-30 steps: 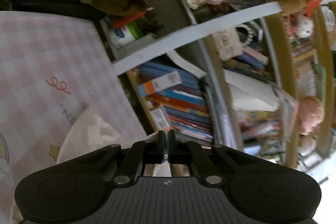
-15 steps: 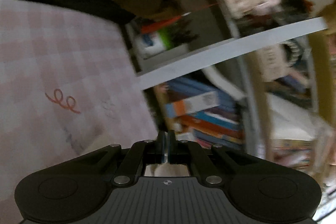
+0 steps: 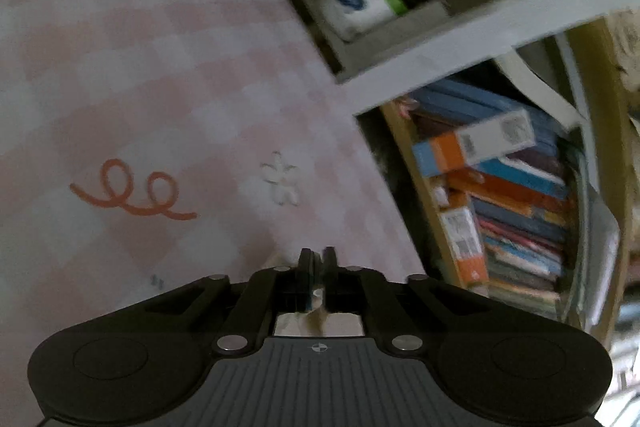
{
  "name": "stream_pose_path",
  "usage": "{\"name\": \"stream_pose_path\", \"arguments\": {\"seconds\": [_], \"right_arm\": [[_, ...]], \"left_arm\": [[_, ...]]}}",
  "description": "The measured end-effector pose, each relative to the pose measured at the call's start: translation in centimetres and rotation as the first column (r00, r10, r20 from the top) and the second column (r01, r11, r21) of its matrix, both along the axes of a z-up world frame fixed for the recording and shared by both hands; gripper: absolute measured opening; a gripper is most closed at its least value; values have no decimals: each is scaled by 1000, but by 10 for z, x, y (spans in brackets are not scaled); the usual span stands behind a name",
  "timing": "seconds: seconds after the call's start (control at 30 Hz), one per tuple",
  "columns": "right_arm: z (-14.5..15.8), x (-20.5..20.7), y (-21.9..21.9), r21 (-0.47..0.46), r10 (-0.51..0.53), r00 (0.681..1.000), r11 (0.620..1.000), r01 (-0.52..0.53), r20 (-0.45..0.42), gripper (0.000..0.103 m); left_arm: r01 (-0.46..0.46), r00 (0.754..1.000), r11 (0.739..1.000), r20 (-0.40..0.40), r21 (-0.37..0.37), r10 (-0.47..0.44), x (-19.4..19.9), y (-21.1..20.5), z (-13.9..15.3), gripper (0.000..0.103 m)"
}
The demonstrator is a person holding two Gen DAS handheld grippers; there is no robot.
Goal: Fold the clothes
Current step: 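Lay the hem down over the collar and open both grippers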
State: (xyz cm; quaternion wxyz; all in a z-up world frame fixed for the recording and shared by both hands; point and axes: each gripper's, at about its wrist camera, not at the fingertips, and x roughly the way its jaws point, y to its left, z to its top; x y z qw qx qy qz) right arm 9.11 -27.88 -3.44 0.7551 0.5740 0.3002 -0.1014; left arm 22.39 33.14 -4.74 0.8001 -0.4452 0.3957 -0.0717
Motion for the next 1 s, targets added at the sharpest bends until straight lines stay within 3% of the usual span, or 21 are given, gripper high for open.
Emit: {"name": "stream_pose_path", "arguments": {"seconds": [0.03,0.1,0.13,0.2,0.3,0.37,0.4,0.47,0.53,0.73,0.9,0.93,1.0], "right_arm": [[11,-1,5,-68,33,999,997,-33,7,50],[31,-2,16,-208,103,995,973,-99,11,58],[40,-3,26,-287,145,989,948,-138,3,59],[56,-5,46,-442,227,974,871,-215,-27,60],[65,0,92,-661,363,923,664,-351,-125,60],[62,6,121,-737,447,870,513,-440,-208,59],[59,10,133,-754,474,847,457,-472,-242,59],[49,17,152,-764,515,807,384,-518,-288,54],[40,22,162,-759,528,789,359,-543,-314,52],[25,22,172,-765,519,781,324,-557,-349,54],[26,26,174,-754,526,768,315,-576,-366,54],[26,27,174,-754,527,767,315,-577,-366,54],[26,28,174,-753,530,765,314,-579,-367,54]], "left_arm": [[29,1000,999,10,16,-29,-1,-3,7,29],[78,995,991,47,105,-83,-9,-15,25,43],[103,991,980,68,169,-115,-14,-24,35,47],[178,972,931,92,318,-217,-28,-50,53,48],[295,913,804,96,517,-397,-49,-101,66,48],[363,860,701,69,613,-506,-60,-135,64,47],[396,834,653,44,646,-550,-63,-151,60,46],[452,788,568,-10,688,-615,-67,-179,51,39],[479,762,524,-38,704,-646,-67,-197,44,37],[493,726,447,-70,747,-684,-64,-231,34,37],[458,715,334,-118,824,-689,-59,-255,31,40],[447,722,326,-121,833,-681,-55,-259,32,43],[406,764,372,-86,835,-640,-40,-261,39,42]]}}
